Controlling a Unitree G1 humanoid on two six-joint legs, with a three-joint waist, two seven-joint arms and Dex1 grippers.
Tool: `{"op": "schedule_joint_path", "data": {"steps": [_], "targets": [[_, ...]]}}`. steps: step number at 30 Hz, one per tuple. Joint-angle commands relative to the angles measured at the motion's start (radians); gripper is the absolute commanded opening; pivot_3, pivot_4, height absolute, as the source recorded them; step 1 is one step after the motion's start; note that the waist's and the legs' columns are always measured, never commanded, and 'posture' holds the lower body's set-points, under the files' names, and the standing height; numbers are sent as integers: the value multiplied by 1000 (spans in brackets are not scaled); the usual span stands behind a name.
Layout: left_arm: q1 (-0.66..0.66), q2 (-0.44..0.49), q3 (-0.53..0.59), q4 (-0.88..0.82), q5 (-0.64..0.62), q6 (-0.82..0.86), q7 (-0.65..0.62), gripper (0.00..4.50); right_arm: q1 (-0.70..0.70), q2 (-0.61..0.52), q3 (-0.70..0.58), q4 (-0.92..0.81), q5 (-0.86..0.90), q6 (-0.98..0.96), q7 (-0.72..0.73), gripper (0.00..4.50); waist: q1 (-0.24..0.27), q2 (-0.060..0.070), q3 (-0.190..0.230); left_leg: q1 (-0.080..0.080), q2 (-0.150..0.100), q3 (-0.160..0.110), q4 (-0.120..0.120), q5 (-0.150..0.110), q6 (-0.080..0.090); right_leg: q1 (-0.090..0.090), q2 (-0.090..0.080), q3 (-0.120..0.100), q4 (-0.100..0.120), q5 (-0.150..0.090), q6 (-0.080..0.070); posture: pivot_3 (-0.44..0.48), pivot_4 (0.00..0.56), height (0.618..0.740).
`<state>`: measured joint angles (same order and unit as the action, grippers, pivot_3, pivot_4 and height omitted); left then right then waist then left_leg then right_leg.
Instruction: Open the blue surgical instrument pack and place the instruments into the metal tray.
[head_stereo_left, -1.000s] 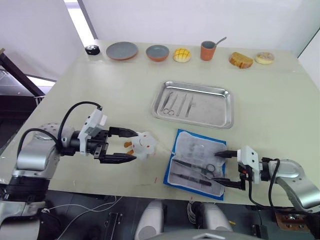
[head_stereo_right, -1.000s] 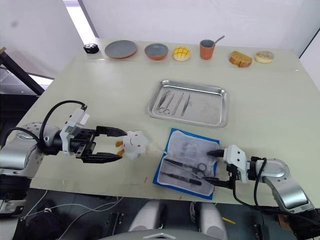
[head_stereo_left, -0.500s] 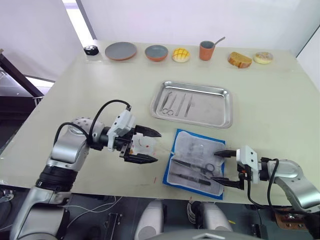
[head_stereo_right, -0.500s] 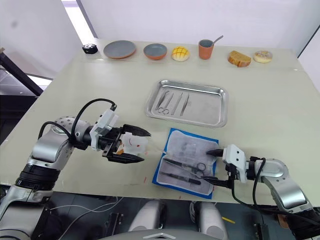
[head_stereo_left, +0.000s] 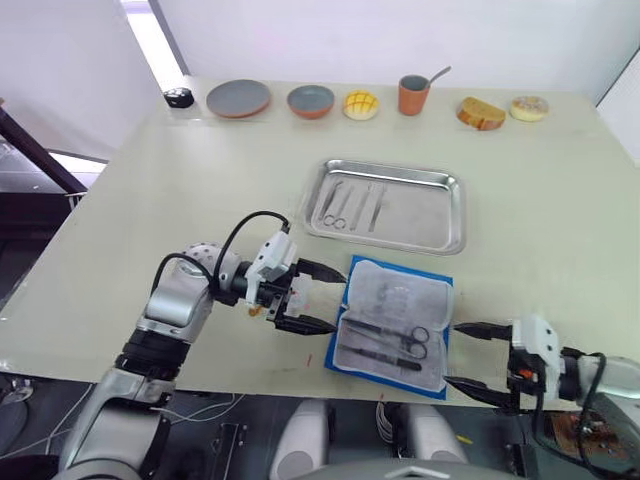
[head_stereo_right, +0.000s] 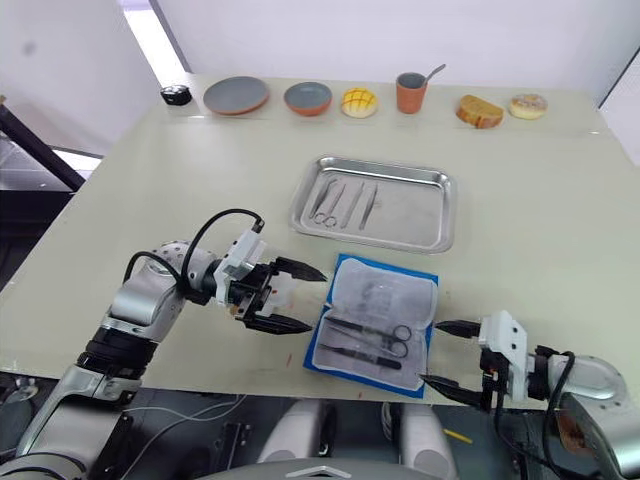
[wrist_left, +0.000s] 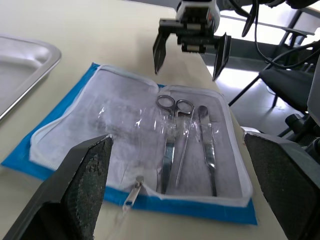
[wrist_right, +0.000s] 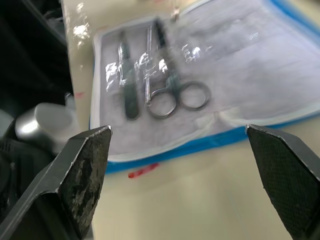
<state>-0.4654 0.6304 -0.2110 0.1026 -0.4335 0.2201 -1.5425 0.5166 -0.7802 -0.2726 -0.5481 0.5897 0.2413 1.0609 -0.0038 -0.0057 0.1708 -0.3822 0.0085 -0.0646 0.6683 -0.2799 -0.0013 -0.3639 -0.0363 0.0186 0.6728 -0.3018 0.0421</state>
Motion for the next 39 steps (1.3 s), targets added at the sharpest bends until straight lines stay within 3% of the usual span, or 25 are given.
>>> {"op": "schedule_joint_path", "data": {"steps": [1,5,9,14,23,34,39], "targets": [[-38,-34,-14,53,19,-56,-33,4446,152,-7,-261,-141,115,60,30,4500,-2,-2,1,0,0,0,0,0,0,0,1,0,0,0,0,0,150,740],[-110,-119,-53,195,63,-137,-55,4446,287,-16,-557,-194,214,133,73,4500,0,-2,3,0,0,2,1,0,0,0,1,1,1,0,0,0,150,740],[-162,-167,-101,301,74,-201,-70,4446,286,-38,-639,-210,262,175,74,4500,-6,-9,6,1,-1,2,1,0,0,0,1,2,1,0,0,0,150,740],[-207,-147,-216,408,45,-301,-72,4446,250,-86,-706,-222,346,241,74,4500,-9,-8,6,1,-1,3,0,0,0,0,2,3,1,0,0,0,150,740],[-269,-123,-332,543,18,-437,-72,4446,123,-190,-699,-192,369,313,71,4500,-8,-9,7,0,-1,3,0,0,0,0,1,2,0,0,0,0,150,740],[-219,-100,-401,554,38,-522,-72,4446,19,-214,-658,-243,414,403,29,4500,-9,-8,6,1,0,3,1,0,0,0,1,4,1,0,0,0,150,740],[-198,-111,-407,593,87,-583,-72,4446,-37,-219,-571,-294,429,426,-41,4500,-10,-6,5,2,0,4,1,0,0,0,2,5,2,0,0,0,150,740]]}}
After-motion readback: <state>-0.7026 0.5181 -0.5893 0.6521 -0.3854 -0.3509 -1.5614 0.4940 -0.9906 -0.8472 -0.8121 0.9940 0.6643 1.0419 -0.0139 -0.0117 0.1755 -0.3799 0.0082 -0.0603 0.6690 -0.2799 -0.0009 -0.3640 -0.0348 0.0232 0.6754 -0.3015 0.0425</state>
